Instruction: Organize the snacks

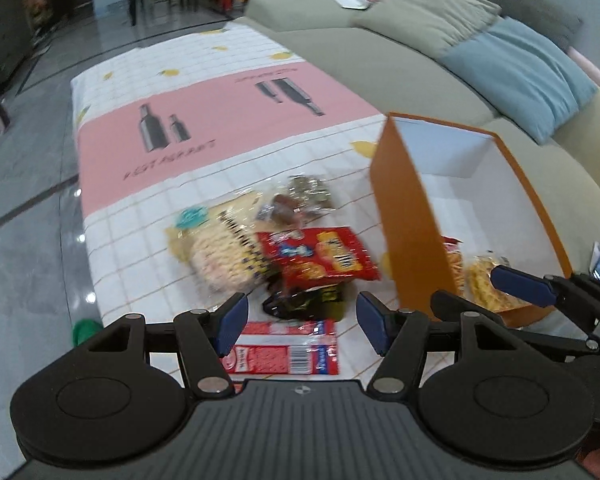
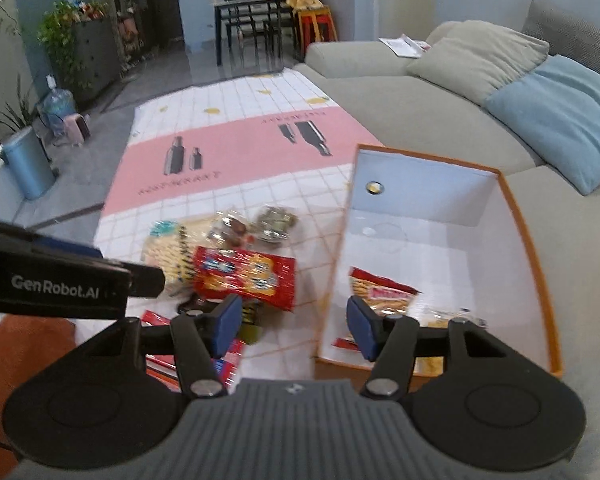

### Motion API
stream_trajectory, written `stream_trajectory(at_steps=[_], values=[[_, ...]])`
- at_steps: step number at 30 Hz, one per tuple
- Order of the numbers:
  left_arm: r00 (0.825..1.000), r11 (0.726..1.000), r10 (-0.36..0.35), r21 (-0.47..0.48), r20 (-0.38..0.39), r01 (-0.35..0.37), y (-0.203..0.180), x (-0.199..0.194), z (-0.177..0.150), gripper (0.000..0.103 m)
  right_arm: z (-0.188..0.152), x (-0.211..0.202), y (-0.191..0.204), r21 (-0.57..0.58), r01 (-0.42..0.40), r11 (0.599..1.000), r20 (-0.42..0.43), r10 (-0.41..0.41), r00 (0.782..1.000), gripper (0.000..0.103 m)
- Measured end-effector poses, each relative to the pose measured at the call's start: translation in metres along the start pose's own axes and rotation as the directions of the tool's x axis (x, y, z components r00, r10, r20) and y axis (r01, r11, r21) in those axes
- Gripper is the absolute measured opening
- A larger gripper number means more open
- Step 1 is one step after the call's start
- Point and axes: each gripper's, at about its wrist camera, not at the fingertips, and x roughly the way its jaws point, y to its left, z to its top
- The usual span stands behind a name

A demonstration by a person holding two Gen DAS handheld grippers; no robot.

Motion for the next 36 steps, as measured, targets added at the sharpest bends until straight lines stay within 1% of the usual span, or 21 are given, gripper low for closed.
stream_trajectory(at_steps=[3,6,9,12,16,19,21,24,29,32,36], values=[[1.0,0.999,-0.002,-0.036,0.013,0.003,0.016,0.0,-0.008,0.073,-0.005,0.007,0.01,0.002,-0.023,1.0,0.016,0.023,1.0,0.058],[1.0,0.997,-0.014,-0.079,0.012,0.015,0.032,0.006,-0.013,0.074,-0.008,0.019,0.018,-0.003,-0.042,0.999,0.002,0.042,0.999,0.059],[1.0,0.992,-0.025,-0.127,-0.012,0.023,0.046,0.015,-0.016,0.074,-0.009,0.031,0.026,-0.023,-0.054,0.998,-0.016,0.054,0.998,0.066],[0.998,0.986,-0.043,-0.163,-0.036,0.037,0.057,0.025,-0.02,0.074,-0.011,0.042,0.034,-0.053,-0.069,0.996,-0.034,0.067,0.997,0.066],[0.997,0.981,-0.038,-0.19,-0.067,0.024,0.068,0.038,-0.022,0.074,-0.013,0.056,0.044,-0.104,-0.089,0.991,-0.041,0.085,0.996,0.065],[0.995,0.979,-0.038,-0.205,-0.09,0.019,0.074,0.047,-0.022,0.074,-0.012,0.068,0.052,-0.174,-0.084,0.981,-0.038,0.078,0.996,0.065],[0.993,0.978,-0.04,-0.208,-0.106,0.018,0.076,0.054,-0.021,0.074,-0.012,0.078,0.058,-0.235,-0.062,0.97,-0.044,0.053,0.998,0.065],[0.991,0.98,-0.022,-0.197,-0.133,-0.004,0.077,0.065,-0.02,0.074,-0.013,0.094,0.064,-0.322,-0.037,0.946,-0.057,0.02,0.998,0.065],[0.985,0.981,-0.015,-0.193,-0.17,-0.019,0.078,0.082,-0.017,0.074,-0.014,0.117,0.07,-0.461,-0.001,0.887,-0.048,-0.023,0.999,0.065],[0.983,0.982,-0.003,-0.189,-0.184,-0.032,0.077,0.089,-0.013,0.074,-0.013,0.128,0.073,-0.516,0.006,0.857,-0.038,-0.031,0.999,0.065],[0.981,0.981,0.008,-0.188,-0.194,-0.045,0.078,0.094,-0.01,0.074,-0.01,0.143,0.077,-0.552,-0.003,0.834,-0.048,-0.029,0.998,0.065]])
